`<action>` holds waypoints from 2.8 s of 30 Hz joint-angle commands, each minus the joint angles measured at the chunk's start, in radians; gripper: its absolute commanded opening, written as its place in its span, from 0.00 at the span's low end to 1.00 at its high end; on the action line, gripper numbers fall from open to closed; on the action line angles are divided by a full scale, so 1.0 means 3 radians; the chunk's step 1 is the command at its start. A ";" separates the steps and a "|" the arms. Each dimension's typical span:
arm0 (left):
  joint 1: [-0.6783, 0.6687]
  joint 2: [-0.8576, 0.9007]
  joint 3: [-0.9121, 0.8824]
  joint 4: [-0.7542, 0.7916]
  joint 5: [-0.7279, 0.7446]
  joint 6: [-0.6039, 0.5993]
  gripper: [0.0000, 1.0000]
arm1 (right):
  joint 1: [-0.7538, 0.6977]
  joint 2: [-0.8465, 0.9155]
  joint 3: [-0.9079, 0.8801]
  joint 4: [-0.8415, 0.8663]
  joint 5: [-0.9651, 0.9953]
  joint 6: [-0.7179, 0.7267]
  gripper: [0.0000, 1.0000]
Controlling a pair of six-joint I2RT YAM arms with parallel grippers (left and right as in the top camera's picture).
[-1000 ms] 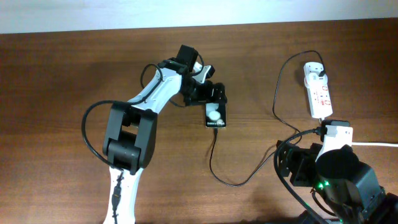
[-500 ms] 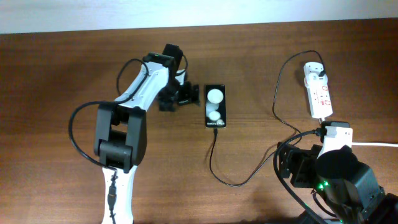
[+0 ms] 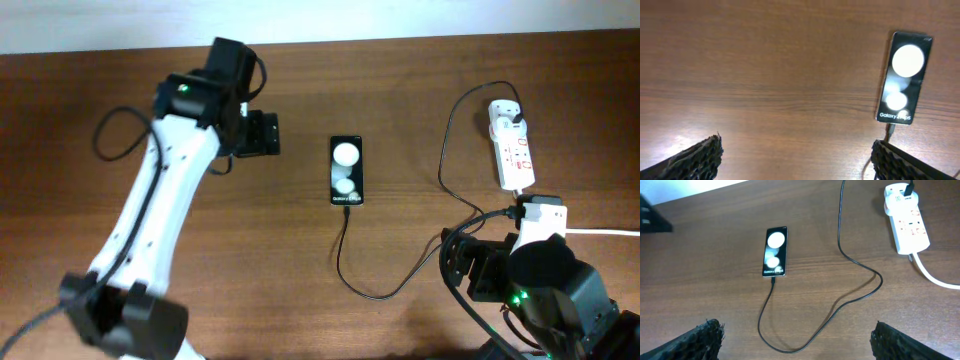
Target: Plug charger to phone and switch on socket
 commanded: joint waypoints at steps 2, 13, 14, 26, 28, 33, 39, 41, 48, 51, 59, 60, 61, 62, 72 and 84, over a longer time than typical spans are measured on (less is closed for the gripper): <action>0.0000 -0.0561 0.0020 -0.0182 -0.0472 -0.0022 0.99 | -0.0019 -0.0005 0.0038 0.0013 0.0055 0.0014 0.98; 0.0514 -0.1424 0.0019 -0.0256 -0.0829 -0.0102 0.99 | -0.0015 0.0374 0.0038 0.0008 -0.0036 0.0014 0.98; 0.0657 -0.1438 0.0019 -0.0257 -0.0796 -0.0100 0.99 | -0.0015 0.0404 0.0038 0.0008 -0.0034 0.0014 0.98; 0.0987 -0.2205 0.0009 -0.0286 -0.0631 -0.0099 0.99 | -0.0015 0.0431 0.0038 0.0009 -0.0034 0.0014 0.99; 0.0987 -0.2644 -0.0095 -0.0289 -0.0631 -0.0099 0.99 | -0.0015 0.0431 0.0038 0.0011 -0.0033 0.0014 1.00; 0.0987 -0.3605 -0.0506 -0.0464 -0.0655 -0.0097 0.99 | -0.0015 0.0436 0.0038 0.0010 -0.0034 0.0014 1.00; 0.0987 -0.3864 -0.0516 -0.1289 -0.0804 -0.0099 0.99 | -0.0015 0.0436 0.0038 -0.0027 -0.0033 0.0013 1.00; 0.0987 -0.3868 -0.0515 -0.1292 -0.0804 -0.0099 0.99 | -0.0015 0.0436 0.0038 -0.0027 -0.0033 0.0013 0.99; 0.0988 -0.3972 -0.0515 -0.1289 -0.0805 -0.0099 0.99 | -0.0015 0.0524 0.0038 -0.0051 -0.0032 0.0013 0.99; 0.0988 -0.4285 -0.0518 -0.1292 -0.0805 -0.0099 0.99 | -0.0015 0.0679 0.0038 -0.0066 -0.0033 0.0013 0.99; 0.0988 -0.5170 -0.0510 -0.1292 -0.0805 -0.0098 0.99 | -0.0015 0.0904 0.0038 -0.0061 -0.0033 0.0014 0.99; 0.0988 -0.5243 -0.0507 -0.1292 -0.0805 -0.0099 0.99 | -0.0015 0.0904 0.0038 -0.0051 -0.0033 0.0014 0.99; 0.0988 -0.5304 -0.0507 -0.1292 -0.0805 -0.0099 0.99 | -0.0015 0.0904 0.0038 -0.0041 -0.0033 0.0014 0.99; 0.0988 -0.5350 -0.0507 -0.1292 -0.0805 -0.0099 0.99 | -0.0015 0.0904 0.0038 -0.0037 -0.0033 0.0014 0.99; 0.0988 -0.5858 -0.0507 -0.1292 -0.0805 -0.0098 0.99 | -0.0015 0.0904 0.0038 -0.0038 -0.0034 0.0014 0.99; 0.0993 -0.5873 -0.0406 -0.1200 -0.0896 -0.0099 0.99 | -0.0015 0.0904 0.0038 -0.0013 -0.0033 0.0014 0.99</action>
